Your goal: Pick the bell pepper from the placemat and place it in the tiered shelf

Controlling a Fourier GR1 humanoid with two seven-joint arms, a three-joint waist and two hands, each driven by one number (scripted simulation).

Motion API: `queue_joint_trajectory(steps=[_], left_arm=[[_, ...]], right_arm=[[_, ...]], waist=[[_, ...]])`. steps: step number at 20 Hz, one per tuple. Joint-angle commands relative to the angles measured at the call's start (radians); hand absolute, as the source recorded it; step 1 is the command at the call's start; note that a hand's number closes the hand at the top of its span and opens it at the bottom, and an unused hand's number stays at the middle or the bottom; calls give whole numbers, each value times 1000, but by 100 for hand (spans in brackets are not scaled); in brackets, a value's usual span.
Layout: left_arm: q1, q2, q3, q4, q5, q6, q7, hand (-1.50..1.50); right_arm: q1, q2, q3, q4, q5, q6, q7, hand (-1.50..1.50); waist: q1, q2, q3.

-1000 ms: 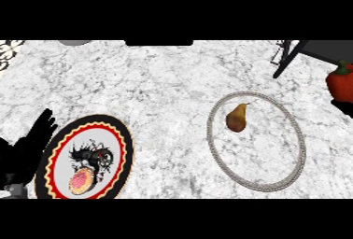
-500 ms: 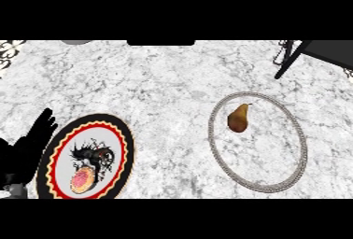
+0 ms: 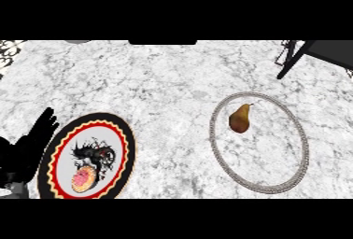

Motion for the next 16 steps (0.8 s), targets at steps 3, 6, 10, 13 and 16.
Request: queue_joint_trajectory(steps=[3, 6, 10, 13, 16], left_arm=[[-9, -11, -5, -12, -7, 0, 25, 0], [4, 14, 14, -71, 16, -20, 75, 0], [-10, 6, 22, -27, 4, -13, 33, 0], [-23, 6, 19, -32, 3, -18, 53, 0], [-9, -29, -1, -64, -15, 9, 49, 0]], right_arm=[[-79, -105, 93, 197, 51, -56, -50, 150], [-79, -116, 99, 285, 79, -147, -107, 150], [-136, -169, 163, 446, 155, -215, -162, 150], [-152, -206, 164, 565, 177, -265, -233, 150], [-119, -182, 177, 641, 206, -368, -298, 150]], waist=[[4, 1, 0], [8, 0, 0], [14, 4, 0], [12, 4, 0], [10, 3, 1]])
